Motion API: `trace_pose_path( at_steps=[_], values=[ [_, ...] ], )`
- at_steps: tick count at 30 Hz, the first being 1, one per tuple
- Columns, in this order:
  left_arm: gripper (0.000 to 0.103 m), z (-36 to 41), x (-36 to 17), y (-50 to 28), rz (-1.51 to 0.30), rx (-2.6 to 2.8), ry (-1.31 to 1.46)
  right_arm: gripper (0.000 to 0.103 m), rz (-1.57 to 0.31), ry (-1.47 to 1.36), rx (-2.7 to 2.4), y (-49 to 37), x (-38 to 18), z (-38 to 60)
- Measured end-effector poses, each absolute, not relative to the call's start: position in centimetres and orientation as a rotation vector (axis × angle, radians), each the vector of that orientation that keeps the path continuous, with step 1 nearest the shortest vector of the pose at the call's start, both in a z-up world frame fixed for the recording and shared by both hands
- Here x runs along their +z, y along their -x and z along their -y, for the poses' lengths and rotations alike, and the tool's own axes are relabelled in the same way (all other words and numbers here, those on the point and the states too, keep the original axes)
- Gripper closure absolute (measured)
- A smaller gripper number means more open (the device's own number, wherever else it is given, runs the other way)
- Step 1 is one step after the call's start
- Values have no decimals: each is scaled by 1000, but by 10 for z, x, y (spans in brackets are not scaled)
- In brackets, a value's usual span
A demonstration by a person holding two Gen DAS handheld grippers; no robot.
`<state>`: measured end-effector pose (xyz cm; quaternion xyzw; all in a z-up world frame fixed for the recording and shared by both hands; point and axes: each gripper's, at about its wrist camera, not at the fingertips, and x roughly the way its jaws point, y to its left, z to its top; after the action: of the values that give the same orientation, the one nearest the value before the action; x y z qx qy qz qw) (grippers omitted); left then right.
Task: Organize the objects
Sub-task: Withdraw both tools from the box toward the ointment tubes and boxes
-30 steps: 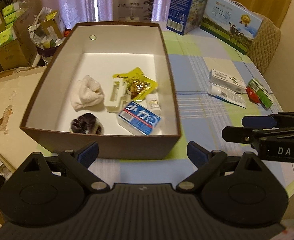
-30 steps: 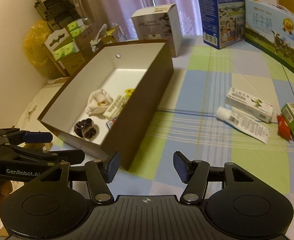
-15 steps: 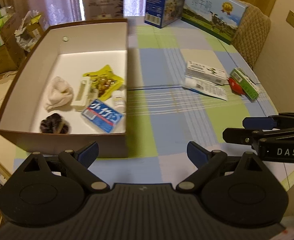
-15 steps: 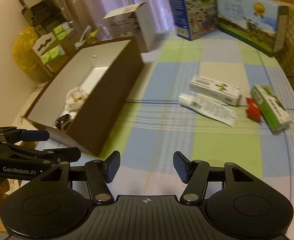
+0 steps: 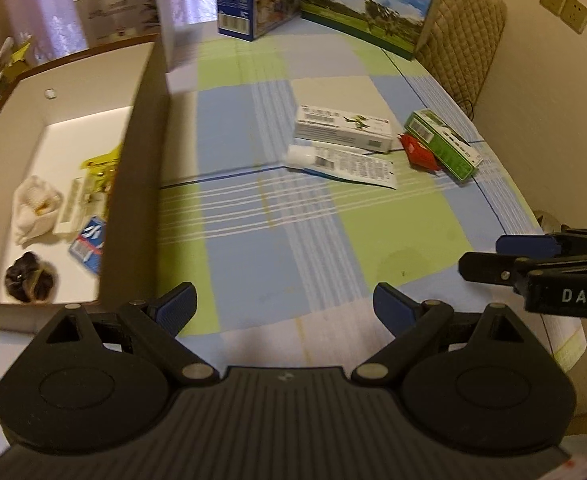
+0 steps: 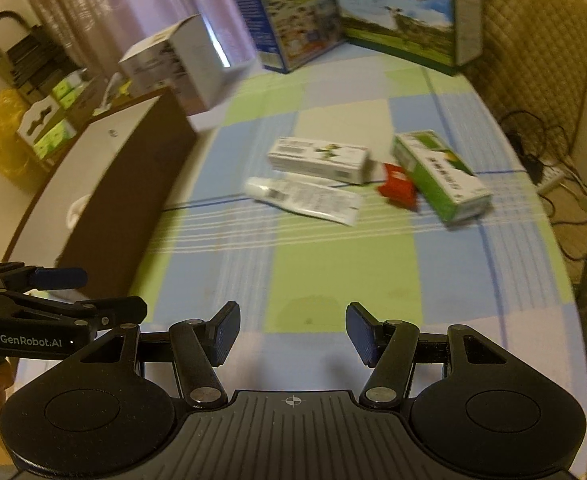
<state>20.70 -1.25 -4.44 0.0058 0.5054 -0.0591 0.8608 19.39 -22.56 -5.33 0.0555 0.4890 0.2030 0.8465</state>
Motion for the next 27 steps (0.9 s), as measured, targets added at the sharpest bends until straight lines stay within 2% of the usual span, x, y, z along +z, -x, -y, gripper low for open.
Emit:
trace_pose_path(
  at_steps=[15,27],
  values=[
    [10,56,-83,-259,-1033,-226,-18,47,-1076,-157,325,-221,-78,280],
    [14,86,-110,-342,-973,-374,-207,47,-1127,-210,185,-236,-100,325]
  ],
)
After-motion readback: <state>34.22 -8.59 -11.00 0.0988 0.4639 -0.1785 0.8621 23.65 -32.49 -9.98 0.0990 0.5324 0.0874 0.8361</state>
